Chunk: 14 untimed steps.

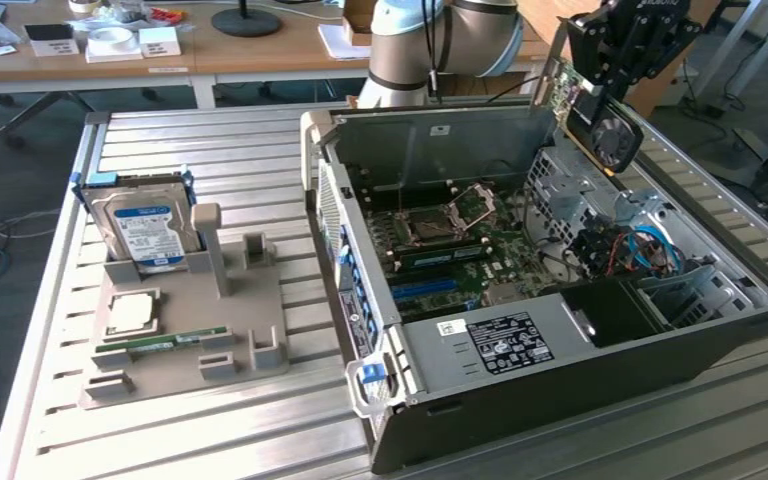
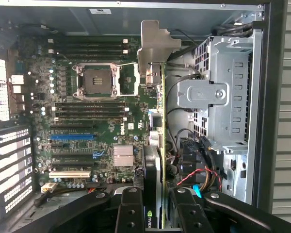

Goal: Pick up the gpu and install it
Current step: 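Insert the gpu into the slot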

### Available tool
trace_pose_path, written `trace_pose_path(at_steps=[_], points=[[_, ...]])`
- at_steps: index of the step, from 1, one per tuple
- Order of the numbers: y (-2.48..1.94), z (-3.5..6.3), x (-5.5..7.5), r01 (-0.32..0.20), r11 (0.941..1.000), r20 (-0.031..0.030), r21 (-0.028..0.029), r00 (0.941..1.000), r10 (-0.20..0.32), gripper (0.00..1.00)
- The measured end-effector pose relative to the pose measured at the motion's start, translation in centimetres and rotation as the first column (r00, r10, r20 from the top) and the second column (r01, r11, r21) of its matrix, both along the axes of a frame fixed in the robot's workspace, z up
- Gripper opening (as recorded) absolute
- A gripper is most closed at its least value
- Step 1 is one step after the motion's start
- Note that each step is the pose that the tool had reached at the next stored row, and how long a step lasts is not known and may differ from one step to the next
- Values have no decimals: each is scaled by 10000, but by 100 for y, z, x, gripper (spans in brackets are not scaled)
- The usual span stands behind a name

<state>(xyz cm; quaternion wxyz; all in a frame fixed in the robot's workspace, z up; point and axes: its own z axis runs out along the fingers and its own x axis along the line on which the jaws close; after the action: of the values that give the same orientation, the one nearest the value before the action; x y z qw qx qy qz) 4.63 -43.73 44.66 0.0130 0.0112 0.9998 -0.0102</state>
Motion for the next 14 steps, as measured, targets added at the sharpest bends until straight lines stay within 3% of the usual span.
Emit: trace_pose_path(at_steps=[5,10,14], points=[[0,0,0,-62,10000,0,0,10000,62,27],[0,0,0,-636,9980,-1,-1,9980,636,27],[1,-2,0,-1238,9923,-1,0,9923,1238,27]])
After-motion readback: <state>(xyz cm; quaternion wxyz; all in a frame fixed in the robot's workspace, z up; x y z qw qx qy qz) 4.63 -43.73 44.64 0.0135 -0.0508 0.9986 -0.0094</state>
